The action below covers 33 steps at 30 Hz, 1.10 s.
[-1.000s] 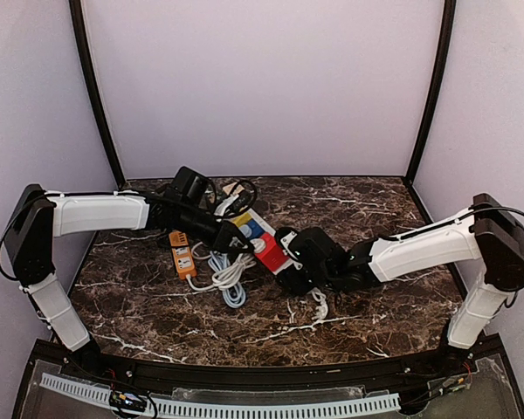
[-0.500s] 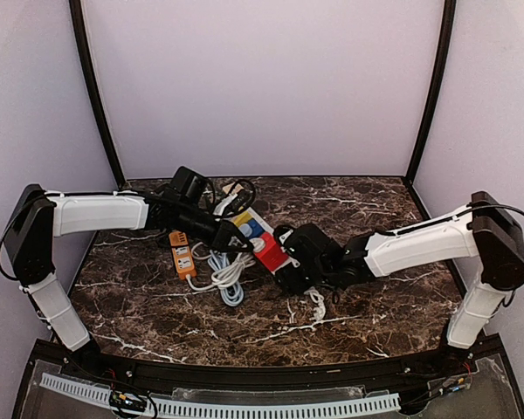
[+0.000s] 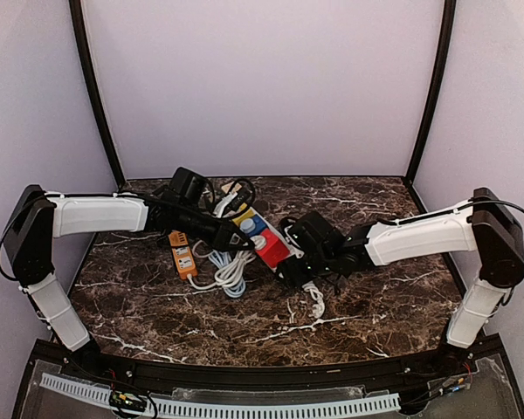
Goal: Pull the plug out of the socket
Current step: Remove the plug from the socket.
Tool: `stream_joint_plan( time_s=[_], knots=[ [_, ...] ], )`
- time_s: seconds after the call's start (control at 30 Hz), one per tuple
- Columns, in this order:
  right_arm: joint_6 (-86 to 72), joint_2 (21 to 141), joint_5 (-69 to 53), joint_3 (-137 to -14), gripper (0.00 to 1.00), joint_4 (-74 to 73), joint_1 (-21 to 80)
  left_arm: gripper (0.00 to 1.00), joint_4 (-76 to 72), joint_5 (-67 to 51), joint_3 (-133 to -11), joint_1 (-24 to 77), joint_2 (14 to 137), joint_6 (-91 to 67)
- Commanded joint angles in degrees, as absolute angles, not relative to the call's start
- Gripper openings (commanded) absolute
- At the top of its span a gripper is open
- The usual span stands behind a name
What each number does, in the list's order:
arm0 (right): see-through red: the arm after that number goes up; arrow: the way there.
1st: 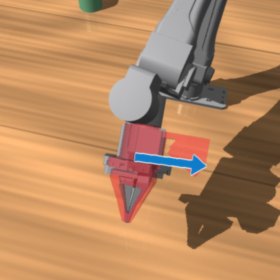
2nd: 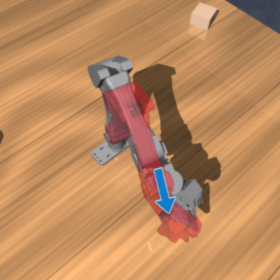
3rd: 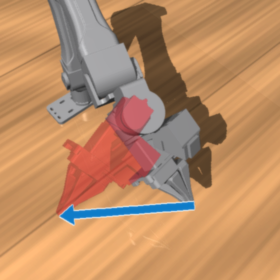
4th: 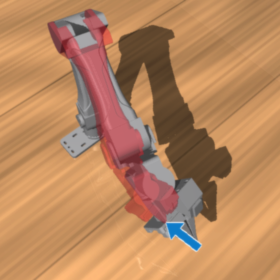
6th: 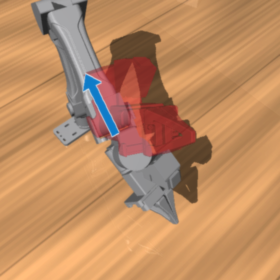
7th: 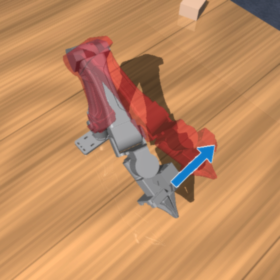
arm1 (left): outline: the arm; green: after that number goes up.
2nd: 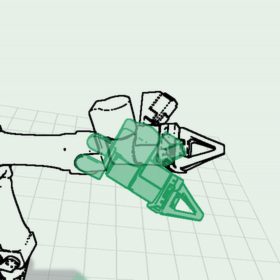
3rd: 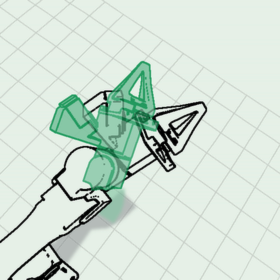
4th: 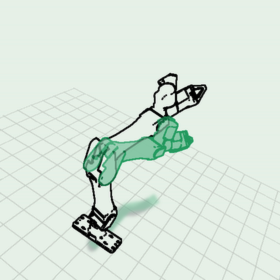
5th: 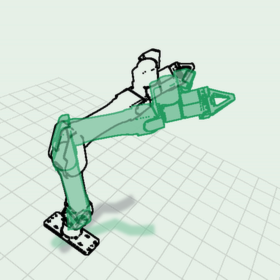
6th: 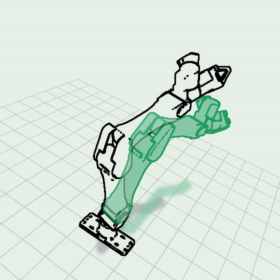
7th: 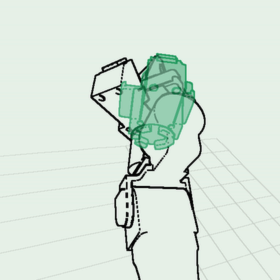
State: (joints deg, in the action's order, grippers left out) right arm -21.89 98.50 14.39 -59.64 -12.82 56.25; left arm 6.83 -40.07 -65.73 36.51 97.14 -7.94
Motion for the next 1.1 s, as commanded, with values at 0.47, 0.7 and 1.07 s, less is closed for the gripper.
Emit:
stream_joint_plan(
  time_s=[0.47, 0.7, 1.07],
  knots=[
    [-10.22, 95.66, 21.28, -49.48, 0.00, -9.60, 59.84, 0.01, 8.14, -39.71, -66.84, 32.39, 92.12, -10.72],
    [-8.03, 96.42, 22.93, -50.36, 0.00, -9.50, 61.70, 0.01, 8.33, -39.40, -66.89, 31.14, 92.34, -11.26],
    [-14.63, 98.89, 26.21, -54.87, 0.00, -14.54, 61.28, 0.01, 7.00, -40.34, -66.26, 30.67, 92.51, -12.09]
  ],
)
